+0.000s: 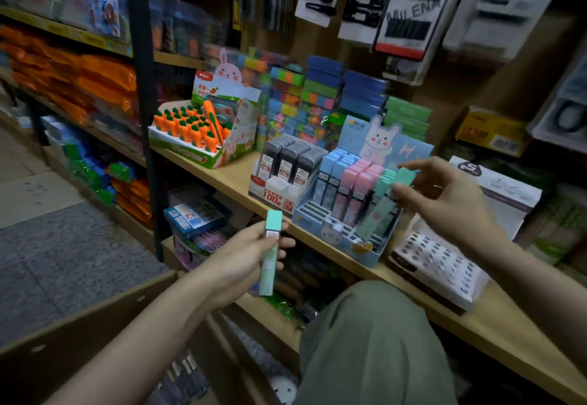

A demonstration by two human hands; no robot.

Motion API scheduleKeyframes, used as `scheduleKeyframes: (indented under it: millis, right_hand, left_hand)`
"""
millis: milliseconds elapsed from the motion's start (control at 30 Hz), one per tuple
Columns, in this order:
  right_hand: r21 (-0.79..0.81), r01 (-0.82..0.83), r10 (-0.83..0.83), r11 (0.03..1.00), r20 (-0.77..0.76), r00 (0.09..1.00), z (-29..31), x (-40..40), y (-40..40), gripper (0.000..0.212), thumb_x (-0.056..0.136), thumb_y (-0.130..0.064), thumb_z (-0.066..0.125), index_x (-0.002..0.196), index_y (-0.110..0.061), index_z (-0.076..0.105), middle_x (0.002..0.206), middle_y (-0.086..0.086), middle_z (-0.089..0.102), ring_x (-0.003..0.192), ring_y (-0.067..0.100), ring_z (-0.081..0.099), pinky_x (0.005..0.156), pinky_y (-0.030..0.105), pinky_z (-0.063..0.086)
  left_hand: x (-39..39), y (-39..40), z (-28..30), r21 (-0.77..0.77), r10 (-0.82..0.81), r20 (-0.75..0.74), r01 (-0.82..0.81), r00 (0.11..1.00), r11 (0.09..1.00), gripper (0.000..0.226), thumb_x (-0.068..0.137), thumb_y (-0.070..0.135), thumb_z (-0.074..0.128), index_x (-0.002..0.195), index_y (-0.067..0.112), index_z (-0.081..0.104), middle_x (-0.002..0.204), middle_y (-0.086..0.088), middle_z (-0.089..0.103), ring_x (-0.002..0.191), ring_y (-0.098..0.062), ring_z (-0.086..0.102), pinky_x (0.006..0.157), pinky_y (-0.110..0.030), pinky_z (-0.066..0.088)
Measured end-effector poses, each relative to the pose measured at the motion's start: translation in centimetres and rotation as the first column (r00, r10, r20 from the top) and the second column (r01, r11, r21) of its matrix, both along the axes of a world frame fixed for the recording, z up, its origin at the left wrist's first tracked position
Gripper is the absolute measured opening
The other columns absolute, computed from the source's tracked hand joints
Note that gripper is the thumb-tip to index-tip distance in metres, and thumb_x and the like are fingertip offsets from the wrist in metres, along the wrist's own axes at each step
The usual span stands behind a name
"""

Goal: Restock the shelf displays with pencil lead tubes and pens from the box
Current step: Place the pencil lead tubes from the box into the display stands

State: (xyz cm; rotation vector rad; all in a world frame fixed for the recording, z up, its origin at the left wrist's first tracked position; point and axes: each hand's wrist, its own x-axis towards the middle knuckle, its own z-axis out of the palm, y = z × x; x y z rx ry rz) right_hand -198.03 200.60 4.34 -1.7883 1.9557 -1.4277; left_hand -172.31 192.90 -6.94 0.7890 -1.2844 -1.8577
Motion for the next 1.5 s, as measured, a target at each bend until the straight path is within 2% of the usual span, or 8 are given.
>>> scheduleKeyframes:
  millis: [100, 233, 367, 533, 667, 1033, 1333, 1500]
  right_hand:
    - [-0.042, 0.039, -0.038, 0.998, 0.037, 0.999, -0.2, -2.3, 1.0, 0.025, 0.084, -0.012, 0.073, 0.106, -0.017, 0.063, 0.086, 0.001, 0.07, 0.069, 0.001, 0.069, 0.062, 0.01, 0.054]
    - [-0.075, 0.042, -0.041, 0.996, 0.009, 0.999, -1.0, -3.4, 0.7, 0.024, 0.083, -0.015, 0.075, 0.102, -0.022, 0.063, 0.086, 0.0, 0.07, 0.069, 0.007, 0.07, 0.065, 0.025, 0.06]
    - [-0.121, 0.047, -0.061, 0.992, -0.117, 0.991, -1.5, -3.6, -0.1, 0.026, 0.081, -0.023, 0.076, 0.1, -0.033, 0.061, 0.086, -0.013, 0.066, 0.077, 0.002, 0.066, 0.069, 0.029, 0.059]
    - [-0.157, 0.016, -0.052, 0.988, -0.233, 0.971, -2.2, -4.0, 0.1, 0.03, 0.08, -0.027, 0.076, 0.106, -0.034, 0.062, 0.086, -0.018, 0.065, 0.075, -0.005, 0.064, 0.066, 0.014, 0.055]
    - [-0.17, -0.002, -0.044, 0.985, -0.267, 0.963, -3.3, -4.1, 0.1, 0.033, 0.081, -0.021, 0.077, 0.111, -0.026, 0.065, 0.095, -0.014, 0.065, 0.083, -0.004, 0.062, 0.072, 0.011, 0.051]
    - [-0.195, -0.046, -0.019, 0.98, -0.324, 0.946, -3.4, -4.6, -0.9, 0.033, 0.083, -0.019, 0.075, 0.115, -0.015, 0.066, 0.106, -0.002, 0.069, 0.092, 0.011, 0.065, 0.081, 0.035, 0.058]
    - [-0.223, -0.083, 0.0, 0.971, -0.351, 0.936, -3.3, -3.8, -1.6, 0.029, 0.083, -0.013, 0.075, 0.112, -0.01, 0.068, 0.103, 0.002, 0.063, 0.09, 0.019, 0.064, 0.079, 0.042, 0.057]
    - [-0.218, -0.072, -0.014, 0.973, -0.37, 0.929, -3.2, -3.6, -1.4, 0.029, 0.083, -0.013, 0.075, 0.111, -0.01, 0.068, 0.103, 0.001, 0.063, 0.089, 0.019, 0.064, 0.078, 0.042, 0.058]
  left_hand:
    - [-0.8, 0.8, -0.3, 0.035, 0.01, -0.037, -0.008, 0.999, 0.999, 0.026, 0.105, 0.022, 0.037, 0.123, 0.023, 0.055, 0.079, -0.004, 0.062, 0.067, -0.014, 0.055, 0.067, -0.031, 0.052]
    - [-3.6, 1.3, 1.1, 0.112, 0.067, -0.192, -0.045, 0.979, 0.993, 0.036, 0.105, 0.034, 0.031, 0.131, 0.024, 0.054, 0.072, 0.001, 0.047, 0.063, -0.012, 0.041, 0.065, -0.028, 0.036]
    - [-7.4, 1.8, 4.0, 0.035, 0.07, -0.218, -0.064, 0.973, 0.997, 0.03, 0.102, 0.024, 0.042, 0.128, 0.023, 0.058, 0.075, 0.002, 0.054, 0.063, -0.008, 0.056, 0.063, -0.024, 0.048]
    - [-11.4, 1.5, 6.8, -0.357, 0.212, -0.063, -0.22, 0.975, 0.908, 0.015, 0.091, 0.025, 0.065, 0.104, 0.031, 0.067, 0.092, 0.01, 0.072, 0.094, -0.01, 0.068, 0.078, -0.03, 0.055]
    - [-13.2, 1.0, 6.3, -0.595, 0.457, 0.02, -0.356, 0.889, 0.72, 0.015, 0.081, 0.025, 0.077, 0.095, 0.026, 0.073, 0.087, 0.01, 0.073, 0.081, 0.003, 0.064, 0.072, -0.011, 0.05]
    - [-14.0, -0.5, 5.1, -0.605, 0.294, 0.052, -0.204, 0.955, 0.77, 0.025, 0.079, 0.013, 0.078, 0.093, 0.033, 0.072, 0.084, 0.012, 0.075, 0.07, -0.003, 0.067, 0.059, -0.018, 0.053]
    - [-11.2, -1.2, 5.2, -0.649, 0.339, 0.028, -0.241, 0.941, 0.721, 0.01, 0.093, 0.03, 0.063, 0.102, 0.03, 0.065, 0.096, 0.009, 0.073, 0.096, -0.006, 0.067, 0.08, -0.025, 0.053]
    - [-11.0, -0.2, 4.9, -0.479, 0.251, -0.079, -0.257, 0.965, 0.839, 0.015, 0.103, 0.035, 0.039, 0.104, 0.034, 0.053, 0.069, 0.006, 0.059, 0.065, -0.014, 0.06, 0.065, -0.028, 0.052]
